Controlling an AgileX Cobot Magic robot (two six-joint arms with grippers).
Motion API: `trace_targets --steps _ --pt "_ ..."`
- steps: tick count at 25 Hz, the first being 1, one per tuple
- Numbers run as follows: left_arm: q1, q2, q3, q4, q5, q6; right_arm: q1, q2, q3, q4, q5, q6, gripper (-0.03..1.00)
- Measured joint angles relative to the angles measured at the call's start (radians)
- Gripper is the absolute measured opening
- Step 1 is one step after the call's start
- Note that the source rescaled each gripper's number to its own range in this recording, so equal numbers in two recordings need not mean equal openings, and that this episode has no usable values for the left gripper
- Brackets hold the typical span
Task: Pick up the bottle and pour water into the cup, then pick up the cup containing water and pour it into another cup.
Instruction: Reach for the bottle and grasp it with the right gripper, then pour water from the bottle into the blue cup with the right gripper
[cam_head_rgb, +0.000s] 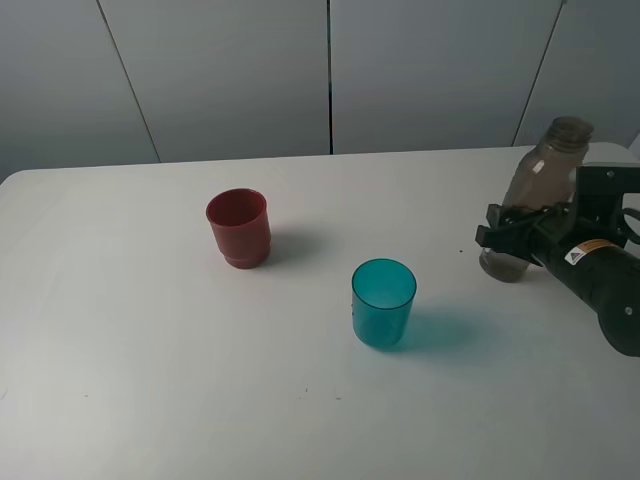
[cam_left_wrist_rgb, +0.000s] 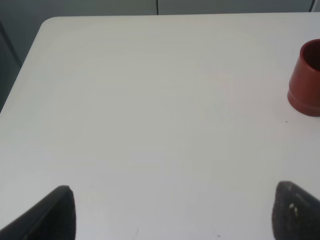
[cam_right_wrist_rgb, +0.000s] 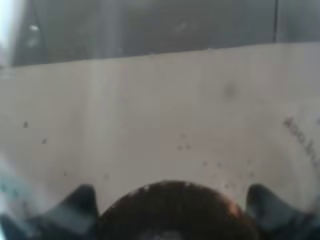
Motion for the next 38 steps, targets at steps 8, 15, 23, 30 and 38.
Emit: trace_targets --steps 8,15,23,30,38 --pt "0.000 0.000 0.000 0.000 0.000 0.000 0.000 0.000 0.000 0.000 0.000 0.000 0.00" --pt "0.000 0.000 0.000 0.000 0.000 0.004 0.000 -0.008 0.000 -0.015 0.010 -0.031 0.00" --pt "0.000 0.000 0.000 0.000 0.000 0.006 0.000 -0.161 0.000 -0.108 0.039 -0.143 0.00" --pt "0.000 0.000 0.000 0.000 0.000 0.002 0.000 -0.252 -0.035 -0.259 0.113 -0.192 0.00" --pt "0.000 0.000 0.000 0.000 0.000 0.002 0.000 -0.258 -0.131 -0.441 0.248 -0.239 0.00"
